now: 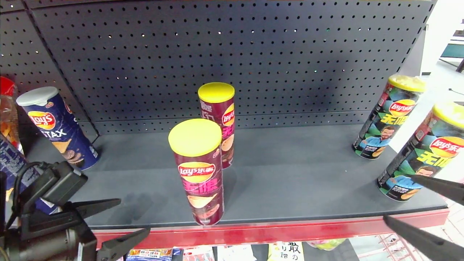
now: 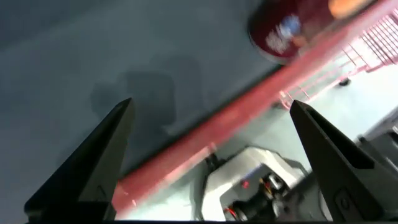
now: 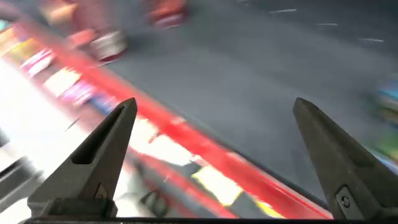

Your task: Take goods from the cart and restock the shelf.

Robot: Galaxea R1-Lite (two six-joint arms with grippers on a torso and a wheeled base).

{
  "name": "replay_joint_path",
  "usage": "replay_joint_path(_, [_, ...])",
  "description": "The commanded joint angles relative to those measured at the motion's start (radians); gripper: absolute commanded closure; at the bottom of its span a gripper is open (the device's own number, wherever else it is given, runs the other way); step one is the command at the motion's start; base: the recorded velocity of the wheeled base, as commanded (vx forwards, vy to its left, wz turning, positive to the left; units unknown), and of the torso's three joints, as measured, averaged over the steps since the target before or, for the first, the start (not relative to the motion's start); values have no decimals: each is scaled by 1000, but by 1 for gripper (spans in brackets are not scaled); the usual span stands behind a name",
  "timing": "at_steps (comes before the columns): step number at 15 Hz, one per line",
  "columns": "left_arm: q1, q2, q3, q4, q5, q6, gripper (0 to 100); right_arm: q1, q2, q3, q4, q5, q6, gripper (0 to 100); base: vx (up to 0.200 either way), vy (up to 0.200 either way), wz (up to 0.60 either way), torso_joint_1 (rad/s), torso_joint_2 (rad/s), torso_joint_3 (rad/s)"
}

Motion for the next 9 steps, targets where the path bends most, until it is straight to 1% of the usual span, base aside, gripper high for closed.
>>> replay_joint_path(1, [-2, 158, -24, -72, 0, 14, 0, -124, -136, 11, 8, -30, 2, 0, 0, 0, 0, 0, 0, 0])
replay_joint_path(2, [-5, 180, -41, -72, 0, 14, 0, -159, -148, 8, 9, -27, 2, 0, 0, 0, 0, 0, 0, 0])
replay_joint_path(3, [-5, 230, -80, -73, -1, 16, 0, -205, -165, 11, 9, -27, 4, 0, 0, 0, 0, 0, 0, 0])
replay_joint_path(4, [-5, 241, -89, -73, 0, 19, 0, -211, -166, 11, 9, -27, 5, 0, 0, 0, 0, 0, 0, 0])
replay_joint_path(5, [-6, 278, -124, -73, 0, 34, 0, -225, -176, 12, 11, -27, 11, 0, 0, 0, 0, 0, 0, 0])
replay_joint_path(6, [-5, 292, -136, -73, 0, 40, 0, -225, -177, 12, 11, -27, 11, 0, 0, 0, 0, 0, 0, 0])
replay_joint_path(8, [-8, 332, -170, -73, -1, 46, 0, -225, -176, 11, 9, -27, 11, 0, 0, 0, 0, 0, 0, 0])
replay_joint_path(9, [-18, 342, -176, -75, -1, 46, 0, -225, -176, 9, 9, -27, 13, 0, 0, 0, 0, 0, 0, 0])
